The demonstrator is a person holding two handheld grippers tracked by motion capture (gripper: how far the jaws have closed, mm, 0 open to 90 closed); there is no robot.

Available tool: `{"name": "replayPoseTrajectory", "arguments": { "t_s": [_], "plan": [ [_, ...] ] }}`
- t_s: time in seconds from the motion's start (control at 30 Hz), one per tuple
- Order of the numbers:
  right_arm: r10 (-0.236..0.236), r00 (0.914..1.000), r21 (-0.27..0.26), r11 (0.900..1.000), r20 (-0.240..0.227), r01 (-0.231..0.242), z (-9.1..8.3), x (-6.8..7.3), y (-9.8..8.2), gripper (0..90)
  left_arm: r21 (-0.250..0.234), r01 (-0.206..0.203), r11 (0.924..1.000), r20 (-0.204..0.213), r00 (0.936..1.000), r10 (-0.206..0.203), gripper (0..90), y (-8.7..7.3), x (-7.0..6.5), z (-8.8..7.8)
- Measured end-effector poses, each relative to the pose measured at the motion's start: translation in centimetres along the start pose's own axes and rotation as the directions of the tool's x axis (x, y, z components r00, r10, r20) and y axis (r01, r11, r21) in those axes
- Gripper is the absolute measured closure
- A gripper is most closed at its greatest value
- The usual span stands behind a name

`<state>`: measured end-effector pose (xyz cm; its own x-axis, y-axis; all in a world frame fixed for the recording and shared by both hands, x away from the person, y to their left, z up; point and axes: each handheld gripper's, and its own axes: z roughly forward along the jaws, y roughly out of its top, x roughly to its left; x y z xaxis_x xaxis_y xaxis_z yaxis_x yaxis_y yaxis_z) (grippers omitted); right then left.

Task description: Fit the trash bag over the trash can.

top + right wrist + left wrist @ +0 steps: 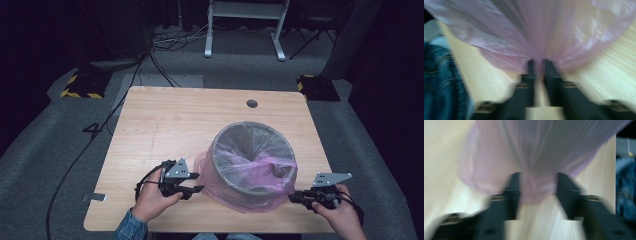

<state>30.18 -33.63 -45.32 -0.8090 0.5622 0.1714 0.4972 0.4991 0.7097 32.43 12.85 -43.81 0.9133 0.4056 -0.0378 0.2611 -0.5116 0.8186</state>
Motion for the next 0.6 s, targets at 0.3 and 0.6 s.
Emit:
{"name": "replayPoseTrajectory", "arguments": {
  "t_s": [0.3, 0.6],
  "plan": [
    [-0.107, 0.9942, -0.190, 0.976, 0.007, 0.107, -1.7, 0.9, 4.2, 88.3, -0.043, -0.022, 0.9988, 0.006, 0.9997, 0.022, 88.6, 3.1, 0.6, 1.5],
    [-0.028, 0.9980, -0.087, 0.996, 0.056, 0.033, 2.0, -1.7, 4.0, 90.0, 0.018, 0.042, 0.9989, 0.018, 0.9989, -0.042, 90.0, 1.5, 1.3, 2.8]
  ]
}}
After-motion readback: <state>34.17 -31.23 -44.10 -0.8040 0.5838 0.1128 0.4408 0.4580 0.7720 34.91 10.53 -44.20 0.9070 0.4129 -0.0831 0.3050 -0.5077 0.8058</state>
